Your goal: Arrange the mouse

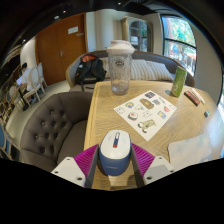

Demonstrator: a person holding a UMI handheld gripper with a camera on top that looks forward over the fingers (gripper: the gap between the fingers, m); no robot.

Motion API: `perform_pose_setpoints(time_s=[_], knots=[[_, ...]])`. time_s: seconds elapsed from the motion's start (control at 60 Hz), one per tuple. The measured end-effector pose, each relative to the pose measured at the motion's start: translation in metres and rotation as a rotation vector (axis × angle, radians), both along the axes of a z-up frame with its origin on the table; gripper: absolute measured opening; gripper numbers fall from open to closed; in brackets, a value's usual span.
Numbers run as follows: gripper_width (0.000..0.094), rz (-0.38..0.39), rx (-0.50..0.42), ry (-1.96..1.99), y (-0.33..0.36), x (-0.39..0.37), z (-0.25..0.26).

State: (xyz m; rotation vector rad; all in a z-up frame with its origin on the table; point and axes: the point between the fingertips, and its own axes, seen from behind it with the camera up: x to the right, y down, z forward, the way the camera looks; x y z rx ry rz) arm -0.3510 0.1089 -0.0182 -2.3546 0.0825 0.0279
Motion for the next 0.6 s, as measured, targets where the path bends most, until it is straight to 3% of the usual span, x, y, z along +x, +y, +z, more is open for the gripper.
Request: perform_pose_setpoints(time_s=[0.133,0.283,0.45,0.533,0.6], knots=[[0.0468,0.003,-0.007,-0.006,0.002,0.001,0.000],[0.0407,0.105,-0.029,0.088,-0.002,-0.014,0.017],[0.0406,0.254,0.229,0.097,0.009,0.007,0.178],[0.0408,0.243,0.344,0.067,0.008,0.066,0.245],[0.0405,0.202,0.385,0.006,-0.003,0.130,0.260]])
